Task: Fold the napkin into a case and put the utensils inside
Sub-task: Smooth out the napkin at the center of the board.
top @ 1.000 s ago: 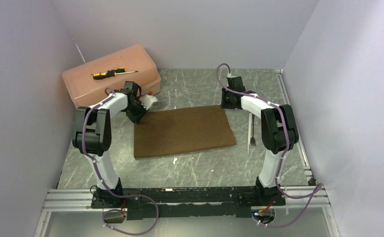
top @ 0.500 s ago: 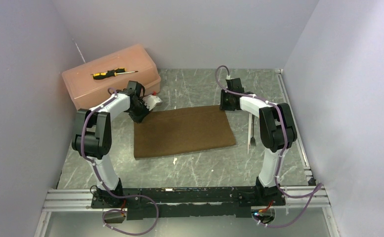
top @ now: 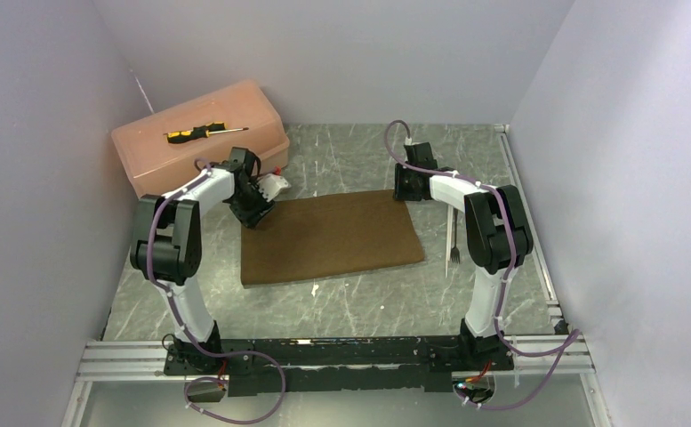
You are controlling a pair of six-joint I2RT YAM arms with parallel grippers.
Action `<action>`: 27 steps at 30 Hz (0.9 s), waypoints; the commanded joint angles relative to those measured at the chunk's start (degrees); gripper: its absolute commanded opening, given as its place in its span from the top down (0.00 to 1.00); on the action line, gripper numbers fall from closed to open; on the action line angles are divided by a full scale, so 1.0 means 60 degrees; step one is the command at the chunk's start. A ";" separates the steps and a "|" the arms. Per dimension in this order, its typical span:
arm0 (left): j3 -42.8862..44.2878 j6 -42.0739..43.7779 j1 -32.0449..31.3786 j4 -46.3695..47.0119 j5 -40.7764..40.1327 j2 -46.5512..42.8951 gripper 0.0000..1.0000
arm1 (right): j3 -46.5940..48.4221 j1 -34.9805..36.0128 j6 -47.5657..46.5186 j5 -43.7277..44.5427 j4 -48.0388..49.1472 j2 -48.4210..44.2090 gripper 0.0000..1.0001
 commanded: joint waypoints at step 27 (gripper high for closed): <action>0.0166 -0.0558 -0.0232 0.0736 -0.0167 -0.0806 0.97 | 0.0155 0.0073 -0.0115 0.0253 0.0407 -0.0510 0.89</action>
